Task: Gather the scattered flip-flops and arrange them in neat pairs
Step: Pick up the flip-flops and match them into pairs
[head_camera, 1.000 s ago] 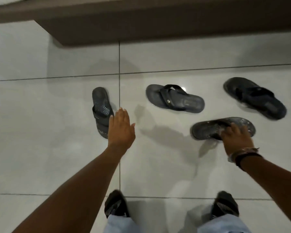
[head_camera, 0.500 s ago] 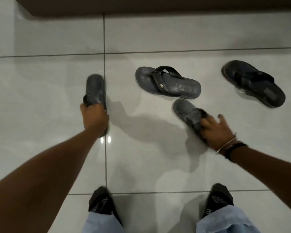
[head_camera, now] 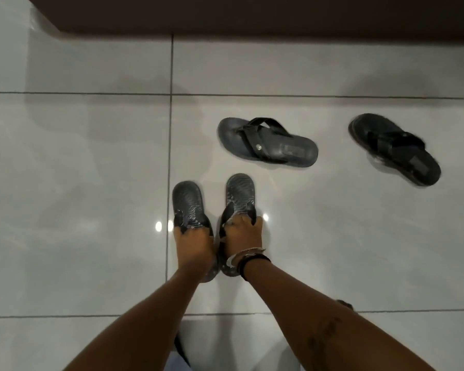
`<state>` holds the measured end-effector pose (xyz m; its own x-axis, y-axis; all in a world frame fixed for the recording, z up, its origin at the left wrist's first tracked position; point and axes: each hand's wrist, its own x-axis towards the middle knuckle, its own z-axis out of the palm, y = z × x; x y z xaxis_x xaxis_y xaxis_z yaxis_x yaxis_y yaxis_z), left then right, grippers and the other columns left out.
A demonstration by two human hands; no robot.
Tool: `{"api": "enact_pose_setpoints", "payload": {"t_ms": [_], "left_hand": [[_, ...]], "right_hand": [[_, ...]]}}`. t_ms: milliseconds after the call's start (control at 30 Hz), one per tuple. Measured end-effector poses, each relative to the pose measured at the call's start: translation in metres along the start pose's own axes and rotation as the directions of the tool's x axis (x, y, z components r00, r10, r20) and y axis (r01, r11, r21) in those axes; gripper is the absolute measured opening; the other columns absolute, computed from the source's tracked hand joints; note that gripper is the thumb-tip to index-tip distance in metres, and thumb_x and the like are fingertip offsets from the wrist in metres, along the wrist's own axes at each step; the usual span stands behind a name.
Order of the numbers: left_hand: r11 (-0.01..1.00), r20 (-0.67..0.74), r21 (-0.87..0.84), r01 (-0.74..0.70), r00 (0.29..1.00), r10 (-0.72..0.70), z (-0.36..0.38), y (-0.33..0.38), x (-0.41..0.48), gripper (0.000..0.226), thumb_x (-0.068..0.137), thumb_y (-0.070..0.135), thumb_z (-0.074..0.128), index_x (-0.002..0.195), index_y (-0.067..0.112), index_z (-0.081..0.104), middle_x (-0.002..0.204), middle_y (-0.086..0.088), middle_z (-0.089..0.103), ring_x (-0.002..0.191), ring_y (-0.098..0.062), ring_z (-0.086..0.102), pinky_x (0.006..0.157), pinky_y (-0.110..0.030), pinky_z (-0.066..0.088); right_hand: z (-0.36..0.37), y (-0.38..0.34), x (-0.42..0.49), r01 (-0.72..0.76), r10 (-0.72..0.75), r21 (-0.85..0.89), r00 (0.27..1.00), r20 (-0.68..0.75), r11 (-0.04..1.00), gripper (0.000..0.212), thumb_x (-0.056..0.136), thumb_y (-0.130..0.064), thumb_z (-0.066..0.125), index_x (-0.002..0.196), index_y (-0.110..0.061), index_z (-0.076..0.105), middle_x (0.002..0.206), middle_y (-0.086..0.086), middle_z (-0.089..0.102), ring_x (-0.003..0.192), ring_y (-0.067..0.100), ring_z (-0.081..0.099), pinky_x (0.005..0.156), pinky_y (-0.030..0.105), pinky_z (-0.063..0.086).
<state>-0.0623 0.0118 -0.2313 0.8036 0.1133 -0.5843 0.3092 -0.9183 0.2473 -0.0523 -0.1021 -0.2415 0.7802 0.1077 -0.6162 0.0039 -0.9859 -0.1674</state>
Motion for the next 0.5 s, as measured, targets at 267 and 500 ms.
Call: {"api": "enact_pose_setpoints", "payload": {"t_ms": [267,500], "left_hand": [[0.95,-0.248,0.199,-0.241,0.925,0.287,-0.028,0.078,0.023,0.017,0.093,0.025,0.051,0.09,0.02,0.066,0.09,-0.001,0.067,0.078,-0.019,0.059,0.082,-0.041,0.04],[0.569,0.136,0.6,-0.563,0.773,0.62,-0.03,0.208,0.1,0.038,0.082,0.011,0.06,0.12,0.012,0.06,0.119,-0.008,0.059,0.108,-0.028,0.054,0.096,-0.041,0.035]], "right_hand": [[-0.057,0.14,-0.002,-0.133,0.206,0.231,0.921,-0.329,0.964,0.033,0.088,-0.031,0.055,0.117,-0.017,0.062,0.128,0.01,0.056,0.116,0.029,0.052,0.098,0.046,0.032],[-0.118,0.318,0.043,-0.586,0.784,0.603,0.612,-0.107,0.541,0.049,0.091,-0.037,0.058,0.129,-0.006,0.051,0.143,0.019,0.039,0.13,0.037,0.041,0.107,0.048,0.035]]}}
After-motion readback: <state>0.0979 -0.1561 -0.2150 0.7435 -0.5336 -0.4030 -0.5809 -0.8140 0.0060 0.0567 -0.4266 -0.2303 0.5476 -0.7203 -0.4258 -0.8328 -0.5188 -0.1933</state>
